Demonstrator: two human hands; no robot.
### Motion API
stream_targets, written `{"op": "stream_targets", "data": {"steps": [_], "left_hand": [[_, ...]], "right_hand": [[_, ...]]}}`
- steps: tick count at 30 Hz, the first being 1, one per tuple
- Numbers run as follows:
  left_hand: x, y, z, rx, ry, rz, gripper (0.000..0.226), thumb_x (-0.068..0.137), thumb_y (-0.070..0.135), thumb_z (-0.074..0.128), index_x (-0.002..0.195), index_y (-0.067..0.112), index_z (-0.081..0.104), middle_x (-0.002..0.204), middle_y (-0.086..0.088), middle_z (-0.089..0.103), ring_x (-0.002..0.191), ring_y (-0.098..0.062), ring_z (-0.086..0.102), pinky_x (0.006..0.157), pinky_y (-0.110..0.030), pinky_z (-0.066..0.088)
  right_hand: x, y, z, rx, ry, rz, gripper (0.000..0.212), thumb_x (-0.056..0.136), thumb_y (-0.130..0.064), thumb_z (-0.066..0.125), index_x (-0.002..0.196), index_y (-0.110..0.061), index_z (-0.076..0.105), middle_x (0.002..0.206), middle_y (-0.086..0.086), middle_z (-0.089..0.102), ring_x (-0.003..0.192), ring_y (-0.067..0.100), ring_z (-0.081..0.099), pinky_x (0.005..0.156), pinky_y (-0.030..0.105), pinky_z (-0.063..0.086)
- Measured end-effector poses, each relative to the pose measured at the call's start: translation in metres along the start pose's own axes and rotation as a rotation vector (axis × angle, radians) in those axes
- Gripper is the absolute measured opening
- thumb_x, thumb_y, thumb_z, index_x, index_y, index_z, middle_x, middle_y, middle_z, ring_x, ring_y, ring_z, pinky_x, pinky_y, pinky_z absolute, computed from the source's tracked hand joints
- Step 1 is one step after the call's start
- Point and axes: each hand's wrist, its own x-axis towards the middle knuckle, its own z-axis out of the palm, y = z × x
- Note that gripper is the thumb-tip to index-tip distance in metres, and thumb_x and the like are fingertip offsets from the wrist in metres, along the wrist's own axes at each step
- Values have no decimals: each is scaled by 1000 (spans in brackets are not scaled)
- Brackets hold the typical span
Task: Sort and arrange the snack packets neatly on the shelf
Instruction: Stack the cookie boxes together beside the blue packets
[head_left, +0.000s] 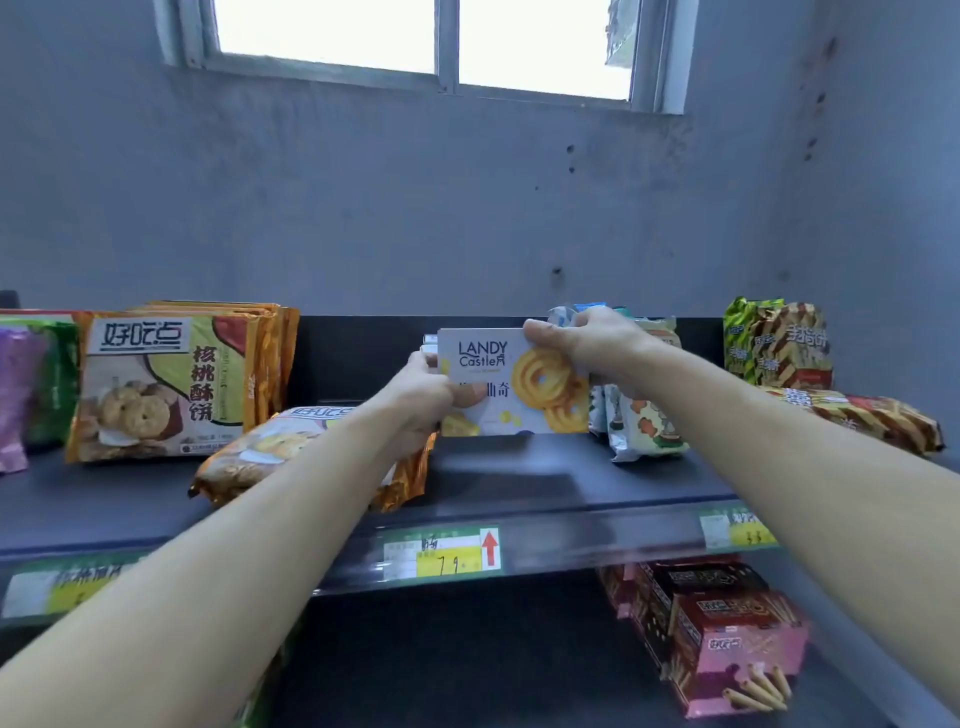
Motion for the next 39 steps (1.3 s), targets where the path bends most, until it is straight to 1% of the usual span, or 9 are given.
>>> {"op": "stream_targets", "data": {"steps": [6,13,15,19,23,25,28,32,39], "left_hand": [[9,-8,-1,212,25,-96,31,83,-13,58,112,-3,60,114,-19,65,101,-34,63,85,-42,52],[23,-16,-11,403,259,-142,18,80,-4,67,95,4,62,106,-16,68,94,-30,66,84,-41,55],[24,-16,-10,431,306,-143,13,81,-1,67,87,8,60,104,-15,68,94,-30,67,85,-43,55],[24,-15,-8,443,322,-158,20,81,0,67,101,4,62,104,-16,68,94,-30,67,85,-45,55],[20,-11,-6,455,311,-158,25,81,-2,67,105,0,61,105,-16,69,93,-30,67,83,-48,56],[19,-7,-5,466,308,-156,28,80,-1,68,106,0,58,103,-14,68,89,-27,67,70,-40,57],[17,-1,-1,471,303,-160,15,82,0,67,92,4,56,97,-13,67,81,-23,65,59,-28,53],[16,0,3,517,316,-156,13,83,1,67,83,8,56,99,-12,68,86,-23,66,71,-32,53],[17,-9,6,575,399,-120,30,81,1,68,110,1,58,107,-12,68,92,-23,64,78,-33,52]], "right_hand": [[13,15,15,-62,-73,64,70,63,-63,72,101,-5,61,95,12,70,86,26,69,81,38,57],[26,26,39,59,-180,-27,22,81,-33,73,79,-17,57,85,0,65,67,8,60,52,16,45],[26,25,40,66,-186,-56,22,83,-30,72,74,-21,54,79,-7,61,65,2,56,51,12,42],[28,27,38,60,-219,-80,25,83,-20,72,70,-22,50,76,-11,58,65,1,54,50,10,40],[30,27,40,-59,-194,-72,20,78,-13,75,87,-15,57,100,4,65,92,21,62,79,29,52],[30,26,40,-88,-179,-64,32,76,-16,75,103,-9,60,108,10,65,98,25,63,85,34,53],[30,26,35,-88,-164,-76,33,78,-18,74,103,-7,58,108,10,63,97,25,61,76,29,49],[26,30,30,-84,-170,-105,26,79,-17,73,97,-11,55,104,10,62,94,24,60,76,30,49],[20,35,26,-195,-184,-160,23,85,-5,55,107,-8,50,97,7,49,86,22,48,52,24,35]]}}
